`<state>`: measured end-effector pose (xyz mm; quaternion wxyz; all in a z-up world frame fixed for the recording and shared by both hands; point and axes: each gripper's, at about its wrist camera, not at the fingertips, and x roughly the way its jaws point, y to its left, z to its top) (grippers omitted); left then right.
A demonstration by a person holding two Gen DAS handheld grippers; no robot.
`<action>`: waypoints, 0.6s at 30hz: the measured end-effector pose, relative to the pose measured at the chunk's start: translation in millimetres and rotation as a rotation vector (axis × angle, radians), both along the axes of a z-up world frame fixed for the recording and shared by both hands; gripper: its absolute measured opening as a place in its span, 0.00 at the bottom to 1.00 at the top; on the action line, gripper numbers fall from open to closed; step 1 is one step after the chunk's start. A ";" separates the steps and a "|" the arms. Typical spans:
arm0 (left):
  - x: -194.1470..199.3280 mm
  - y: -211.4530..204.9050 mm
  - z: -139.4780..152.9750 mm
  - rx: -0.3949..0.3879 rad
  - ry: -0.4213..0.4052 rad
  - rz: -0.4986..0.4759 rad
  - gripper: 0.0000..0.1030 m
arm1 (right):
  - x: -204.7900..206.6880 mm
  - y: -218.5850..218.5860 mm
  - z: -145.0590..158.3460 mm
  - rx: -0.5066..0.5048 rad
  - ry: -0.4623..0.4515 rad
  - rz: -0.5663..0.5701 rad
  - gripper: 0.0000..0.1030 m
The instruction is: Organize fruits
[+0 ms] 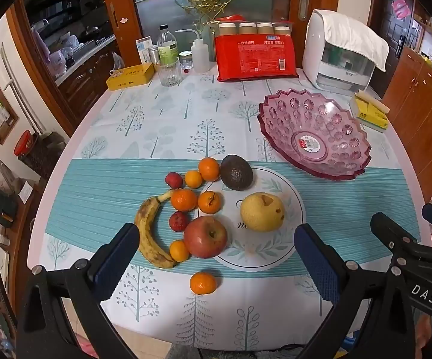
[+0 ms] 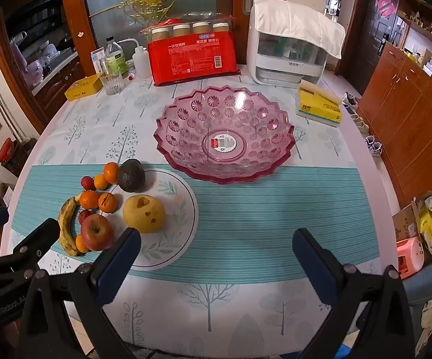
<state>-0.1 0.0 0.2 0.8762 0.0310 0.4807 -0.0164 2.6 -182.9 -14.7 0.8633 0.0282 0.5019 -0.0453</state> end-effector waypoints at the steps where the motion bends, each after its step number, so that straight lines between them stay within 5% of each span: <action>1: 0.1 0.0 -0.1 0.000 0.002 0.000 0.99 | -0.1 -0.1 0.0 0.000 0.000 0.000 0.99; 18: -4.3 -0.6 6.6 -0.004 -0.019 -0.025 0.99 | -0.2 -1.8 -1.6 0.001 -0.002 -0.003 0.99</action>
